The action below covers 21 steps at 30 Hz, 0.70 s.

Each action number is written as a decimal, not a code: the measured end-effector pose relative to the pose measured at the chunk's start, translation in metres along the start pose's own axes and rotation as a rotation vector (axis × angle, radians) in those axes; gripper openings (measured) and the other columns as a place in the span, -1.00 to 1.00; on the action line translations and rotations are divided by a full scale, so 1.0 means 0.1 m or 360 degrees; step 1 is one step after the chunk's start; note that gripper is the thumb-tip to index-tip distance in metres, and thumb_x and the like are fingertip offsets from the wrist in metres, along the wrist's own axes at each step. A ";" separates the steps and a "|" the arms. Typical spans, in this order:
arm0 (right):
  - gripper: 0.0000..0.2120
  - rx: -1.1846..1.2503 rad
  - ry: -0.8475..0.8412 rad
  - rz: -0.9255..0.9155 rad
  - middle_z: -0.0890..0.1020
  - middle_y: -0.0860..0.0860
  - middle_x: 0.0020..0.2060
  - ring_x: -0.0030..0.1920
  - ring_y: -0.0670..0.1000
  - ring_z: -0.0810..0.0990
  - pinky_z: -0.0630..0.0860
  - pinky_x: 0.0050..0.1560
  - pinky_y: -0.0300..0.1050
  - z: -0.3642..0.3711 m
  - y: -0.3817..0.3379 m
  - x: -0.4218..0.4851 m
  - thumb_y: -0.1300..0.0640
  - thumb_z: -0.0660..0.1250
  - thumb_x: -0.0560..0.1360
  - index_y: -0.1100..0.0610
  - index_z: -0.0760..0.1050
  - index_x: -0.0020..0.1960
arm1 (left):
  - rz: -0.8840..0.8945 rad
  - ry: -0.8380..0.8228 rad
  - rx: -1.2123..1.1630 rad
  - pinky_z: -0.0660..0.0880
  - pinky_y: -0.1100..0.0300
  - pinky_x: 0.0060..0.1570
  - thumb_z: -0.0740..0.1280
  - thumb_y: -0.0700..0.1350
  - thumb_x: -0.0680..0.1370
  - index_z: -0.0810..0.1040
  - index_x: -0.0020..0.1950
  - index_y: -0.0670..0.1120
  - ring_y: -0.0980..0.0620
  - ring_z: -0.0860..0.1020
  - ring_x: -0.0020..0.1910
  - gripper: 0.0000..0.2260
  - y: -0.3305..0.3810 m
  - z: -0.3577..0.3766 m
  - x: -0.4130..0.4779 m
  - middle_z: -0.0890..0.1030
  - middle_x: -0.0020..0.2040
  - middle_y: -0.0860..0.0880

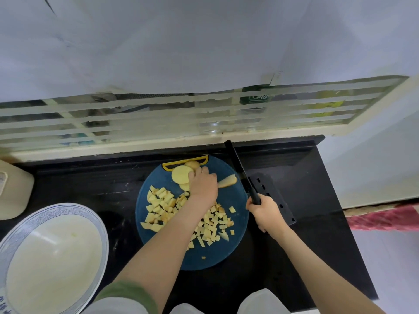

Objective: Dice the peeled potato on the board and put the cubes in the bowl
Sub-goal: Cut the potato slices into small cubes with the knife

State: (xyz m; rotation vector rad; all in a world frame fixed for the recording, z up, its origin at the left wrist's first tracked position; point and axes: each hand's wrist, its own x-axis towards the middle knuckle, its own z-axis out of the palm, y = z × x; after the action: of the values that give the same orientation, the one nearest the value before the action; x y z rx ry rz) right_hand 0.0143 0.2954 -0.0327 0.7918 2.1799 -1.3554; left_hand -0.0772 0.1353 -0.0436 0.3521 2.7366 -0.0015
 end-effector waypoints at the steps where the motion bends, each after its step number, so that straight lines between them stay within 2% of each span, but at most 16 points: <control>1: -0.88 -0.0025 -0.0032 0.0011 0.43 0.03 -0.46 -0.57 -0.05 0.31 0.29 -0.55 -0.20 0.01 0.00 -0.01 0.25 0.23 0.53 0.16 0.48 -0.17 | 0.0023 0.0024 0.0038 0.23 0.02 0.14 0.26 -0.14 0.55 0.46 0.28 -0.04 -0.10 0.27 0.29 -0.71 -0.01 -0.01 0.00 0.38 0.25 -0.09; 6: -0.88 -0.0075 -0.0098 0.0031 0.43 0.04 -0.43 -0.55 -0.04 0.32 0.28 -0.58 -0.25 0.13 -0.02 -0.07 0.24 0.21 0.53 0.15 0.48 -0.16 | 0.0119 0.0202 -0.0077 0.22 0.03 0.09 0.20 -0.01 0.59 0.40 0.29 -0.07 -0.09 0.33 0.24 -0.70 0.07 0.02 -0.06 0.42 0.22 -0.07; 10: -0.87 -0.0156 -0.0032 0.0016 0.45 0.03 -0.39 -0.49 -0.06 0.35 0.31 -0.54 -0.25 0.19 -0.01 -0.10 0.21 0.20 0.56 0.22 0.48 -0.09 | 0.0090 0.0201 -0.0189 0.21 0.05 0.07 0.22 -0.15 0.58 0.40 0.24 -0.08 -0.06 0.36 0.23 -0.77 0.10 0.10 -0.08 0.46 0.20 -0.04; 13: -0.85 -0.0161 -0.0010 0.0055 0.47 0.04 -0.35 -0.43 -0.04 0.39 0.37 -0.44 -0.16 0.18 0.03 -0.08 0.19 0.20 0.58 0.24 0.49 -0.02 | 0.0085 0.0216 -0.0257 0.21 0.06 0.08 0.22 -0.18 0.58 0.42 0.23 -0.07 -0.04 0.38 0.22 -0.78 0.10 0.12 -0.07 0.47 0.19 -0.03; 18: -0.86 -0.0201 -0.0006 0.0021 0.48 0.04 -0.32 -0.38 -0.03 0.43 0.42 -0.37 -0.14 0.18 0.04 -0.07 0.16 0.20 0.60 0.19 0.49 -0.04 | 0.0074 0.0229 -0.0322 0.21 0.08 0.08 0.22 -0.19 0.58 0.44 0.21 -0.07 -0.04 0.39 0.20 -0.79 0.09 0.11 -0.06 0.49 0.16 -0.03; 21: -0.86 -0.0289 -0.0060 0.0008 0.52 0.04 -0.28 -0.33 -0.02 0.49 0.48 -0.31 -0.15 0.21 0.05 -0.05 0.16 0.19 0.62 0.09 0.46 -0.10 | 0.0083 0.0239 -0.0320 0.22 0.08 0.11 0.23 -0.19 0.58 0.43 0.22 -0.08 -0.04 0.39 0.21 -0.78 0.08 0.08 -0.07 0.48 0.18 -0.04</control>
State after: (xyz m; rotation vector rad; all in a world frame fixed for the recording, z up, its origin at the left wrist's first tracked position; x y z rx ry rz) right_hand 0.0227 0.2769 -0.0410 0.6970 2.2316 -1.1407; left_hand -0.0654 0.1411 -0.0482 0.3798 2.8413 0.3243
